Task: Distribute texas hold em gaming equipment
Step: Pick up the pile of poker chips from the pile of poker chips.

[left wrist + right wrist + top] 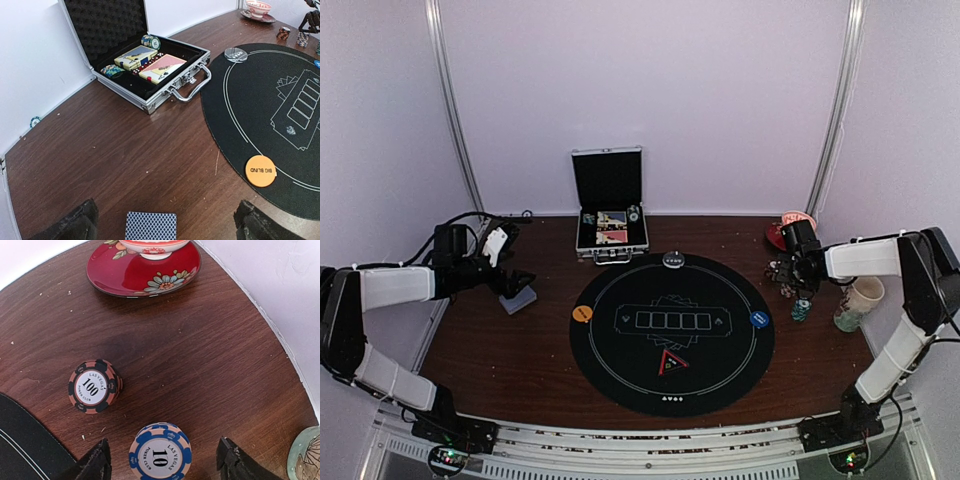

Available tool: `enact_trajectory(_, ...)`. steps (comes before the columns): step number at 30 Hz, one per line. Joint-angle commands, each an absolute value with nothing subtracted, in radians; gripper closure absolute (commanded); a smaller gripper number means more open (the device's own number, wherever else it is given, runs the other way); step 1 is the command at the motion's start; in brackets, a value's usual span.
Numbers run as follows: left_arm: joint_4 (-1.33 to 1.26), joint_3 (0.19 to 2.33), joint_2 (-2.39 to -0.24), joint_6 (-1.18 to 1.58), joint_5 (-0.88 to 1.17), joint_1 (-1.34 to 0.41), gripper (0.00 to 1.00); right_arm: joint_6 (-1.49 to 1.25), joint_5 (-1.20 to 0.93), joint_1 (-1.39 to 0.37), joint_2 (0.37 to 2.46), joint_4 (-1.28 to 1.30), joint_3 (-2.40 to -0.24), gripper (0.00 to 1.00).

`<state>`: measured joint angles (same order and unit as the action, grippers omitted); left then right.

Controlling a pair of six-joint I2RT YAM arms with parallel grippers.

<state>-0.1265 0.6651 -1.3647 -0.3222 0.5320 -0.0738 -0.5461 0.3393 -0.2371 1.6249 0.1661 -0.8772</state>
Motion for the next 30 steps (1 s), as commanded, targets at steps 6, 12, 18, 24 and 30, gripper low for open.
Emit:
enact_trajectory(6, -0.173, 0.655, -1.353, -0.311, 0.549, -0.07, 0.02, -0.541, 0.351, -0.228, 1.654, 0.153, -0.885, 0.31)
enact_trajectory(12, -0.176, 0.655, -1.358, -0.31, 0.55, -0.07, 0.02, -0.539, 0.339, -0.229, 1.663, 0.149, -0.89, 0.35)
enact_trajectory(18, -0.178, 0.655, -1.36, -0.31, 0.549, -0.069, 0.02, -0.537, 0.335, -0.228, 1.672, 0.15, -0.895, 0.38)
enact_trajectory(24, -0.179, 0.656, -1.363, -0.309, 0.551, -0.071, 0.02, -0.537, 0.329, -0.228, 1.672, 0.146, -0.896, 0.42)
enact_trajectory(30, -0.179, 0.655, -1.362, -0.307, 0.549, -0.071, 0.02, -0.538, 0.329, -0.229, 1.661, 0.143, -0.893, 0.47)
